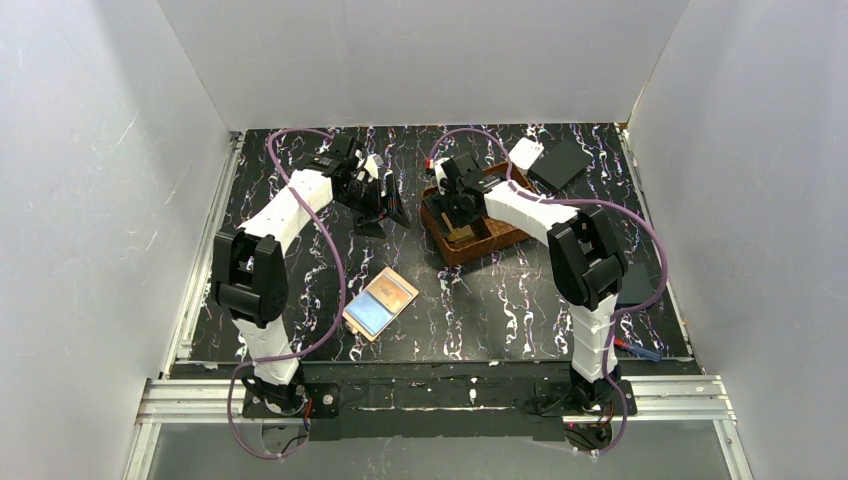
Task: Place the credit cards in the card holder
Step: Pick up the credit card from the storage box.
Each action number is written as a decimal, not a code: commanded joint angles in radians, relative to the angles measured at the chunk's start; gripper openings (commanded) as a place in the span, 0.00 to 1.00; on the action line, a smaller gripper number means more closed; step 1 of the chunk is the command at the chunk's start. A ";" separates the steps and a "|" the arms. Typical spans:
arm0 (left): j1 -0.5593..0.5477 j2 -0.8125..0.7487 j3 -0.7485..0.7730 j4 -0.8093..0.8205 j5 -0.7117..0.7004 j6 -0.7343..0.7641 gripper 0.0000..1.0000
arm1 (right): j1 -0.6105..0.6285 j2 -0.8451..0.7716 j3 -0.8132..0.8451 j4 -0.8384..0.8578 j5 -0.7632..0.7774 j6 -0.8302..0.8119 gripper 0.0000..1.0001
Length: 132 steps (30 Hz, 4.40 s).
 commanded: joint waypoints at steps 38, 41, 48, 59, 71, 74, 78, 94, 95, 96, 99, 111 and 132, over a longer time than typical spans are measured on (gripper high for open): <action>0.000 -0.065 -0.028 -0.001 0.024 -0.009 0.69 | 0.034 0.111 0.051 -0.007 0.139 0.120 0.69; 0.000 -0.069 -0.031 0.004 0.025 -0.011 0.70 | 0.034 0.110 0.049 -0.003 0.144 0.126 0.70; 0.001 -0.073 -0.038 0.007 0.025 -0.013 0.69 | 0.033 0.097 0.053 -0.003 0.178 0.123 0.69; 0.000 -0.080 -0.040 0.009 0.019 -0.016 0.69 | 0.035 0.006 0.043 0.085 0.132 0.143 0.57; 0.025 -0.080 -0.059 0.073 0.074 -0.062 0.70 | 0.034 -0.124 -0.074 0.207 0.176 0.172 0.48; 0.036 -0.071 -0.060 0.113 0.119 -0.102 0.70 | 0.032 -0.164 -0.105 0.240 0.183 0.171 0.48; 0.044 -0.050 -0.086 0.256 0.196 -0.215 0.70 | 0.002 -0.217 -0.186 0.330 0.140 0.192 0.46; -0.020 0.158 0.046 0.567 0.200 -0.464 0.56 | -0.169 -0.293 -0.358 0.599 -0.353 0.327 0.40; -0.026 0.168 0.056 0.569 0.201 -0.464 0.56 | -0.170 -0.288 -0.351 0.589 -0.354 0.325 0.40; -0.030 0.176 0.066 0.570 0.204 -0.460 0.57 | -0.171 -0.284 -0.348 0.585 -0.363 0.324 0.40; -0.041 0.192 0.092 0.577 0.217 -0.450 0.58 | -0.174 -0.290 -0.355 0.587 -0.378 0.324 0.40; -0.062 0.246 0.174 0.531 0.173 -0.398 0.42 | -0.198 -0.305 -0.385 0.612 -0.446 0.345 0.34; -0.091 0.353 0.273 0.583 0.255 -0.447 0.09 | -0.198 -0.348 -0.380 0.574 -0.417 0.326 0.44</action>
